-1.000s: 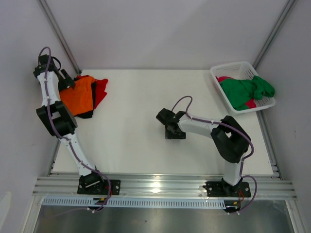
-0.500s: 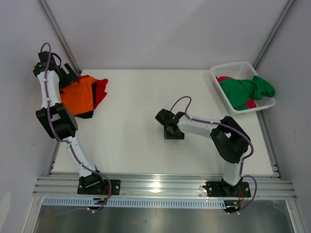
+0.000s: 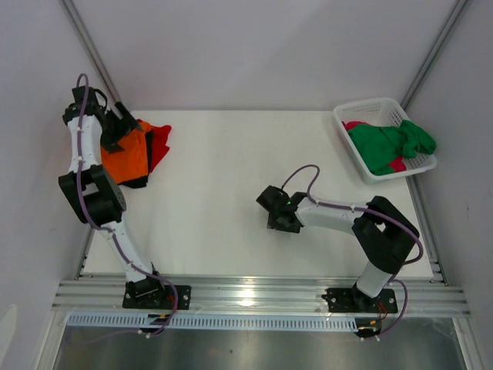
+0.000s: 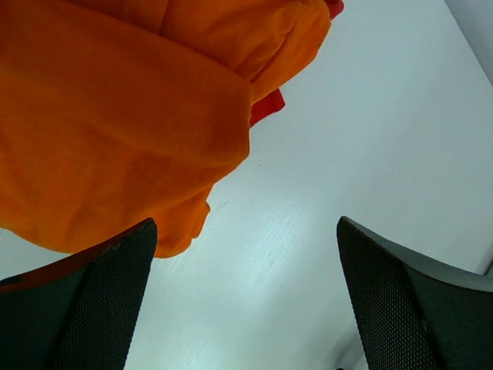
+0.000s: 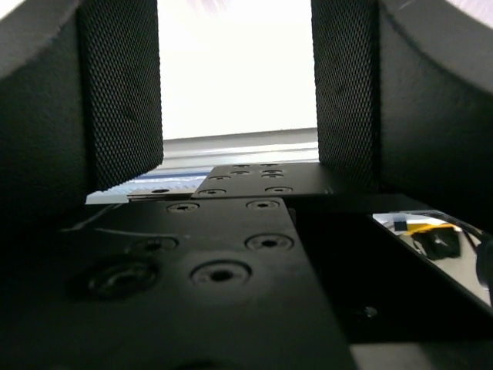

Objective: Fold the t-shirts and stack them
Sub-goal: Put the neatly folded tshirt into the corner of the board with the left arm

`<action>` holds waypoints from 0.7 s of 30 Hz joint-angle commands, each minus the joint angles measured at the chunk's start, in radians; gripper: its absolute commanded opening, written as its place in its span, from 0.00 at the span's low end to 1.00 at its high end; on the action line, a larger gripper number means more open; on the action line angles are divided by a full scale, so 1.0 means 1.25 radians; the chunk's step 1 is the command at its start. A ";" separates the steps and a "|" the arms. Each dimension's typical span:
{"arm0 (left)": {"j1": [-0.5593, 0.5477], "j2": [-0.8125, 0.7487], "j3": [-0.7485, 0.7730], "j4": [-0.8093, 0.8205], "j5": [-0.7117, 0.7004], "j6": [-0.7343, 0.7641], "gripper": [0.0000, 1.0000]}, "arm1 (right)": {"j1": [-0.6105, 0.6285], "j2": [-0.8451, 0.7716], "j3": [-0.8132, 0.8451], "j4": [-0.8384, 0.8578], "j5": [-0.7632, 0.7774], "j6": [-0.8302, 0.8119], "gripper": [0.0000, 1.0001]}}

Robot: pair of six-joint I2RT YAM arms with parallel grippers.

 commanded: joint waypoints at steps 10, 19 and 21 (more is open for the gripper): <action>-0.003 0.064 0.087 -0.043 0.039 -0.094 0.99 | 0.019 -0.127 -0.115 0.056 0.053 0.057 0.58; -0.006 0.149 0.081 0.009 0.175 -0.162 0.99 | 0.018 -0.182 -0.082 0.000 0.097 0.001 0.59; -0.006 0.176 0.109 0.006 0.182 -0.163 1.00 | 0.019 -0.200 -0.077 -0.018 0.107 -0.005 0.59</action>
